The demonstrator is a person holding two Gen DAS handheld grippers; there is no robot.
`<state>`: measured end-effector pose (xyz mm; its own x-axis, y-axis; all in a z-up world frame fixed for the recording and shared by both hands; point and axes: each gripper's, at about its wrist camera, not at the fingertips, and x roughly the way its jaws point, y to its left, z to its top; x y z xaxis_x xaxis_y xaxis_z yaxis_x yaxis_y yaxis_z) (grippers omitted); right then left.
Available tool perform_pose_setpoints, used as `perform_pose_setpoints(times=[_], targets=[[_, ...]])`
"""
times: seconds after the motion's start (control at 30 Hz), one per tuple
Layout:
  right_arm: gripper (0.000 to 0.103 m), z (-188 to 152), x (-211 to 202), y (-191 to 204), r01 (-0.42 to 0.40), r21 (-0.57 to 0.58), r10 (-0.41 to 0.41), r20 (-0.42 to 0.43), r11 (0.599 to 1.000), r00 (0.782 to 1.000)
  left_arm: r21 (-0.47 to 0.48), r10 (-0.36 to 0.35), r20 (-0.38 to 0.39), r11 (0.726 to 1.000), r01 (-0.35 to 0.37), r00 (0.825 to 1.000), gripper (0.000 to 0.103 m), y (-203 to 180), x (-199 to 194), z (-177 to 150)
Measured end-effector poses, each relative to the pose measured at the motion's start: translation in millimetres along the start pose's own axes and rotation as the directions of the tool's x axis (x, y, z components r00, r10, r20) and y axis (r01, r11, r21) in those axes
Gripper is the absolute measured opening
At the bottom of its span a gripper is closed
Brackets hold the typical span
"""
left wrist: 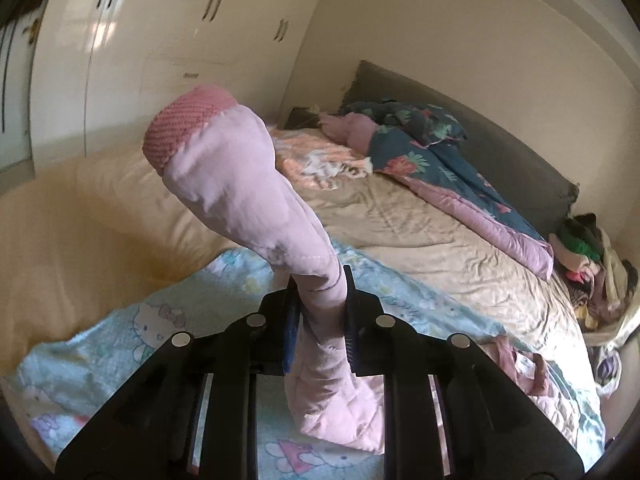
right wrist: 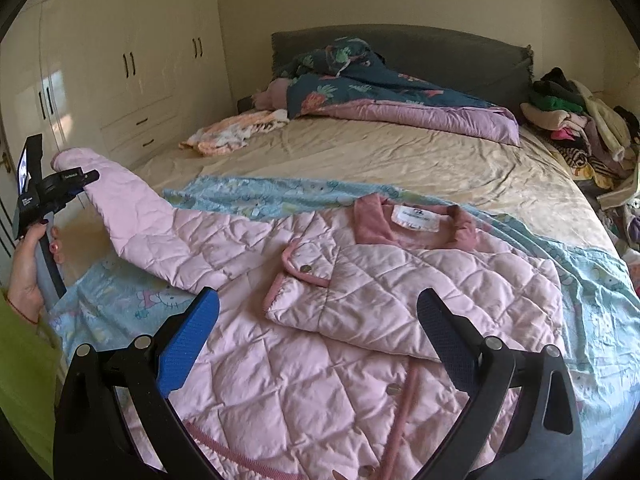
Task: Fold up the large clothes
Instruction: 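Lift the held sleeve with the left gripper and carry it across the jacket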
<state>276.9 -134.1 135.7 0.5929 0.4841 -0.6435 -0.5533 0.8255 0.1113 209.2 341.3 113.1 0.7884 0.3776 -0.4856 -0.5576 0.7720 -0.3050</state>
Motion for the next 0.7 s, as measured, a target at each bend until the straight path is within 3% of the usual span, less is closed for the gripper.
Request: perform_pose_setpoints(times=[0.27, 0.7], targets=[[0.099, -5, -27, -23, 0.016, 0.022, -0.017, 0.028, 1.000, 0.999, 0.086, -0.050, 0.049, 0.995, 0.046, 0.998, 0.011, -57, -32, 13], [0.099, -23, -60, -68, 0.042, 0.054, -0.045, 0.068, 0.998, 0.997, 0.205, -0.127, 0.068, 0.973, 0.110, 0.990, 0.011, -138, -65, -3]])
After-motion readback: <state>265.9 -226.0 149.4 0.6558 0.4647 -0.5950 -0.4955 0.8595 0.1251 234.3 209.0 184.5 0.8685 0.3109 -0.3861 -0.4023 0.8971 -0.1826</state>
